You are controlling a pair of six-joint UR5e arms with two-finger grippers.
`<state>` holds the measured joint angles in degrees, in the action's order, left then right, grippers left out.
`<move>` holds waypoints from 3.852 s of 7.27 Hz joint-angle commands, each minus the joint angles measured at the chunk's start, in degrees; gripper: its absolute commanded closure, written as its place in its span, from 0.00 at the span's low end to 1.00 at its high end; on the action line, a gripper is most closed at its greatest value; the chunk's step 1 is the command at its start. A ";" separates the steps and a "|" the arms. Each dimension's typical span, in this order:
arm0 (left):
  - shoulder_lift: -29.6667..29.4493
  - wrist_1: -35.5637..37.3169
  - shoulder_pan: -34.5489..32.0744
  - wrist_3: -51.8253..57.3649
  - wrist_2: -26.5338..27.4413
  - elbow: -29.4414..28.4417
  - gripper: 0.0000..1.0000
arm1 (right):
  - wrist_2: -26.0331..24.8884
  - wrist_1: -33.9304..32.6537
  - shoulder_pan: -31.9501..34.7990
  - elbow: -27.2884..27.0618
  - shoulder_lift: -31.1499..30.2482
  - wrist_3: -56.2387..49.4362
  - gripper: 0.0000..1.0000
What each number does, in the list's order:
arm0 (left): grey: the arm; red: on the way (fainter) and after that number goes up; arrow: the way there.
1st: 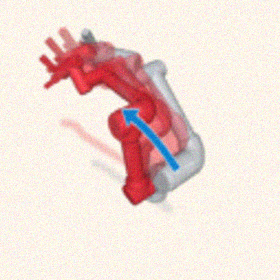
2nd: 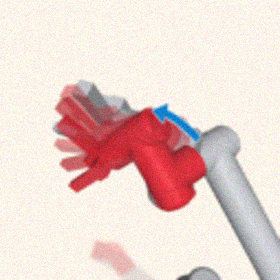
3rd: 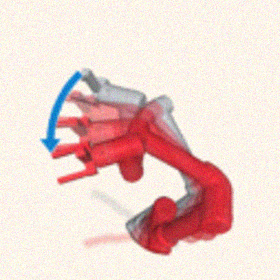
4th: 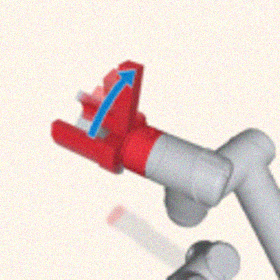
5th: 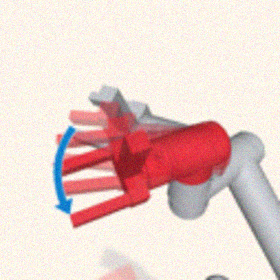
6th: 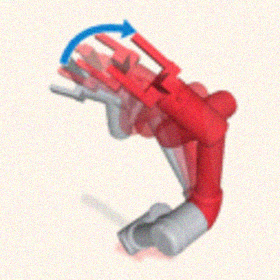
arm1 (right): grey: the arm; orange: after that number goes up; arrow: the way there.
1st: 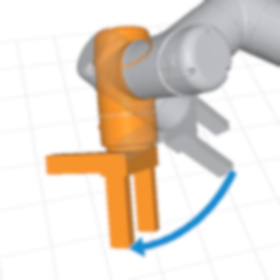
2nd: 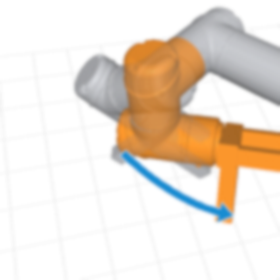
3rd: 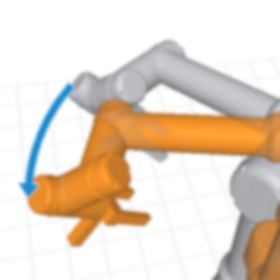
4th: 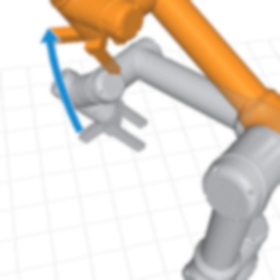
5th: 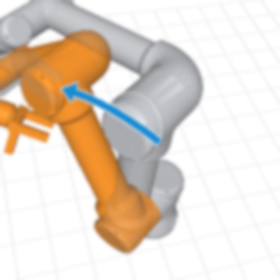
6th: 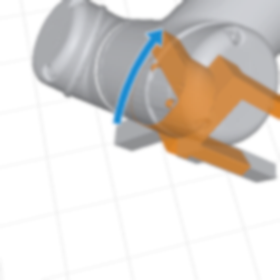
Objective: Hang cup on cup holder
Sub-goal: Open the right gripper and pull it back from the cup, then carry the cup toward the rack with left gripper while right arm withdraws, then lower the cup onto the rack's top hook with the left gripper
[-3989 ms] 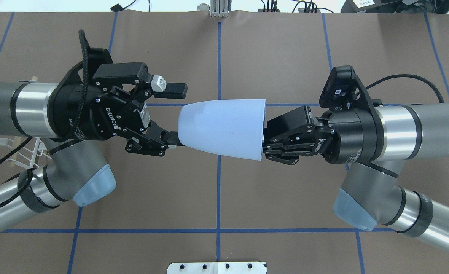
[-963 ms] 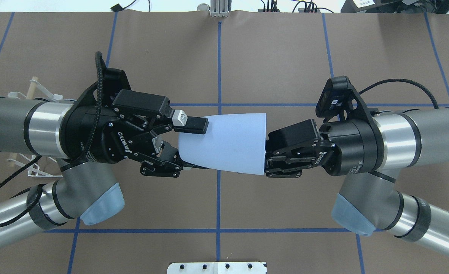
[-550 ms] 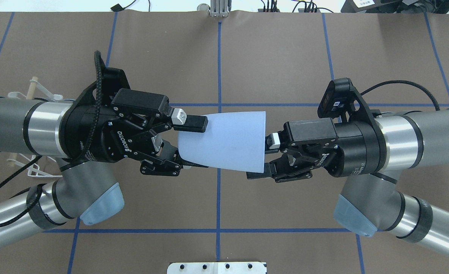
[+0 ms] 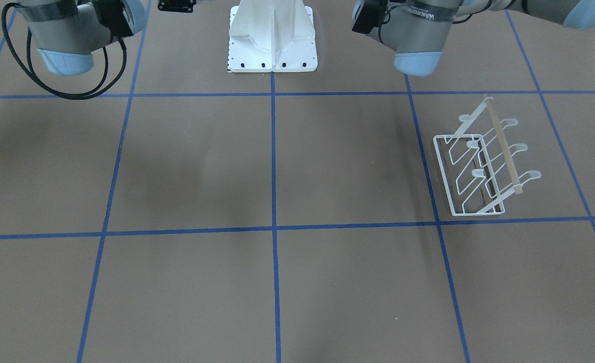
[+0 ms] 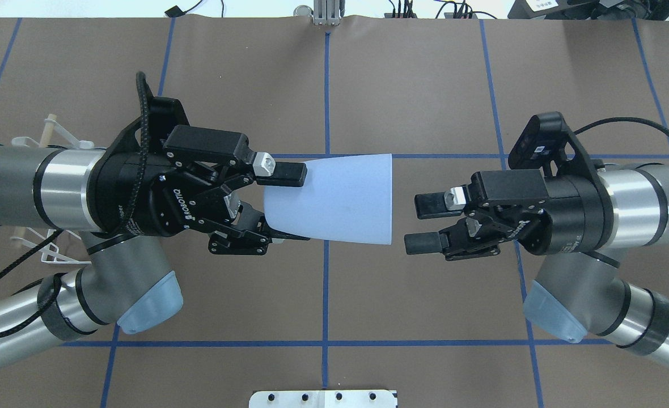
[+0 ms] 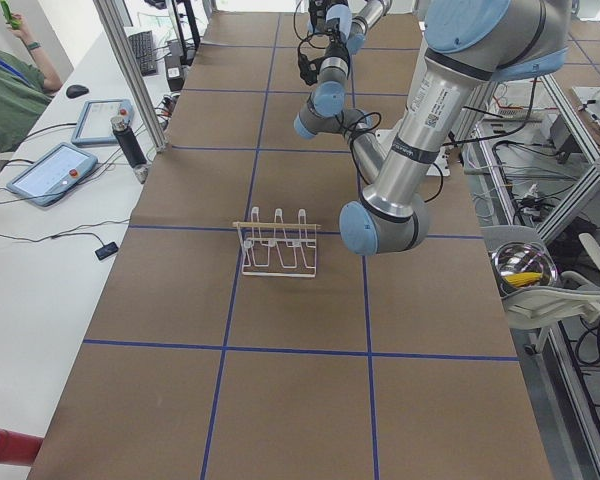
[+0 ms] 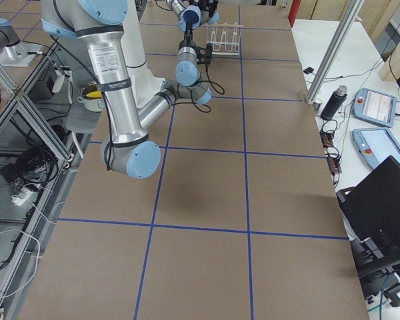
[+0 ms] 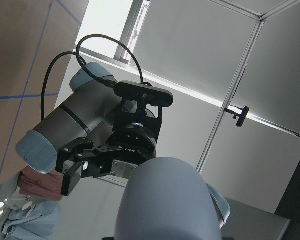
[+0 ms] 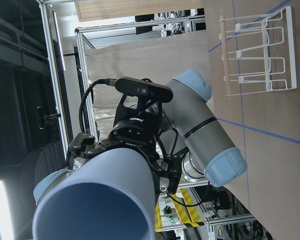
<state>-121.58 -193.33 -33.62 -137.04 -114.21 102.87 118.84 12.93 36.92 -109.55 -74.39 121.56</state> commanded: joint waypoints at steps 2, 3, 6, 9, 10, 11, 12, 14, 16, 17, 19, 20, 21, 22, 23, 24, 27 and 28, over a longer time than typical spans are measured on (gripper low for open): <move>0.38 6.44 -1.80 4.12 2.50 0.83 1.00 | 1.30 2.62 12.25 2.13 -6.02 -2.88 0.00; 0.56 13.35 -4.76 6.50 2.50 3.45 1.00 | 2.53 1.67 17.43 4.49 -5.94 -7.60 0.00; 2.67 38.58 -9.54 17.89 2.15 14.79 1.00 | 2.72 -12.79 27.66 6.89 -6.64 -27.45 0.00; 3.46 49.84 -12.77 29.06 2.50 15.78 1.00 | 2.19 -35.60 34.16 6.80 -6.12 -48.26 0.00; 3.46 55.89 -14.96 34.15 2.50 16.04 1.00 | -1.21 -44.92 35.40 6.80 -4.81 -55.74 0.00; 3.46 62.65 -16.81 40.47 2.50 16.05 1.00 | -6.11 -52.67 35.93 6.89 -4.10 -62.86 0.00; 3.46 68.73 -18.48 46.54 2.50 15.87 1.00 | -7.73 -61.28 37.68 6.89 -3.92 -72.15 0.00; 3.55 81.55 -22.00 57.35 1.98 16.57 1.00 | -6.69 -77.37 39.45 6.72 -4.18 -89.24 0.00; 4.07 99.55 -25.08 71.74 -1.18 19.37 1.00 | -2.23 -88.39 39.54 9.60 -3.92 -100.48 0.00; 4.07 108.08 -25.27 79.48 -1.28 20.17 1.00 | -0.12 -94.00 39.46 10.40 -3.83 -104.46 0.00; 4.34 118.40 -25.53 90.85 -1.19 19.30 1.00 | 8.03 -103.49 39.54 11.37 -2.87 -108.54 0.00; 4.34 118.88 -25.62 91.42 -1.45 17.38 1.00 | 9.29 -109.64 39.19 10.76 -2.25 -109.07 0.00; 4.25 118.88 -25.62 91.42 -3.46 14.49 1.00 | 9.31 -114.57 38.67 11.28 -0.77 -109.77 0.00; 3.64 118.88 -26.75 91.51 -6.26 11.24 1.00 | 9.31 -120.80 38.66 11.29 0.64 -112.56 0.00; 3.46 119.06 -27.46 92.90 -8.64 9.73 1.00 | 9.31 -128.00 39.71 10.24 1.52 -117.29 0.00; 3.46 120.71 -27.99 95.53 -8.75 8.76 1.00 | 9.31 -132.16 40.24 9.01 1.88 -119.25 0.00; 1.70 122.84 -30.54 102.13 -8.66 3.32 1.00 | 8.96 -134.58 40.25 7.68 0.05 -119.27 0.00; 1.79 122.93 -30.54 103.36 -8.66 2.60 1.00 | 9.04 -134.05 40.25 7.86 -1.18 -119.27 0.00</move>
<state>-119.66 -70.60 -63.88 -35.44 -122.89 106.96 127.92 -121.31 77.14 -101.70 -74.20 2.34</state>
